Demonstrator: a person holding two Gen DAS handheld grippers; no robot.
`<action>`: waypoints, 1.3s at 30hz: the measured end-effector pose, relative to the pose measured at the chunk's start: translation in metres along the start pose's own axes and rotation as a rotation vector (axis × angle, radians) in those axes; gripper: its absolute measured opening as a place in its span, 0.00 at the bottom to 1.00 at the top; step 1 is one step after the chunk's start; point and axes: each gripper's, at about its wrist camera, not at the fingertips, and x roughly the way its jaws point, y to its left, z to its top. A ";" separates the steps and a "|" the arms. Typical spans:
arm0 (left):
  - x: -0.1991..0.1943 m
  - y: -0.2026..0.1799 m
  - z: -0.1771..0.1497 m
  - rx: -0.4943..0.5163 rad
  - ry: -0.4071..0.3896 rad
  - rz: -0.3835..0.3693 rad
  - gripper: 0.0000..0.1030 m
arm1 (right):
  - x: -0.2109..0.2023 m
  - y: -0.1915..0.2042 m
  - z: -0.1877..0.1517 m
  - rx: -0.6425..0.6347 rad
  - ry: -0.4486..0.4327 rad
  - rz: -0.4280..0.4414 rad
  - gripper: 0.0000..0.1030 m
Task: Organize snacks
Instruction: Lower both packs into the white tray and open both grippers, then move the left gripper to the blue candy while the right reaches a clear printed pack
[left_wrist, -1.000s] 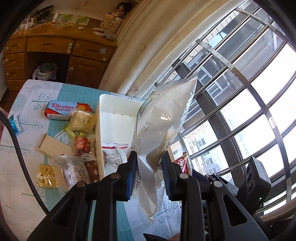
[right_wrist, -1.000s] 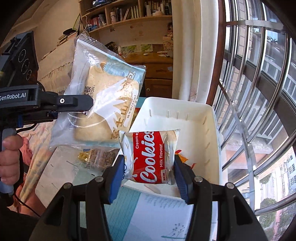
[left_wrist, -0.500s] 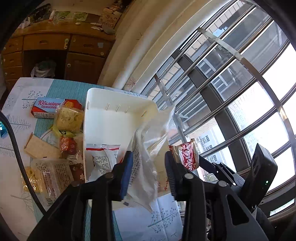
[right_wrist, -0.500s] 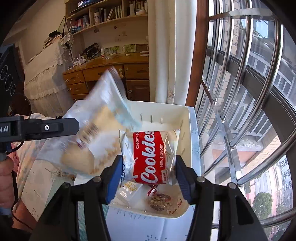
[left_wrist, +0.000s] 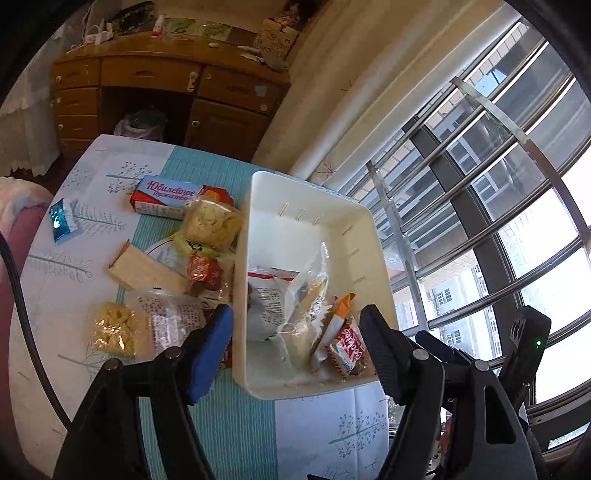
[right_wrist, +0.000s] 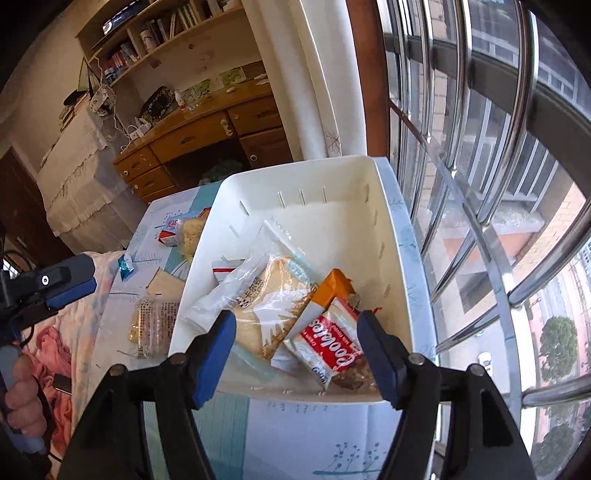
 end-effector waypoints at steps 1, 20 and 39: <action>-0.004 0.005 -0.002 -0.005 -0.003 0.008 0.68 | 0.003 0.000 -0.002 0.027 0.019 0.015 0.67; -0.071 0.152 -0.019 -0.140 0.063 0.298 0.76 | 0.038 0.053 -0.056 0.285 0.187 0.096 0.67; -0.048 0.237 0.066 -0.059 0.160 0.289 0.77 | 0.061 0.110 -0.076 0.781 0.266 0.077 0.67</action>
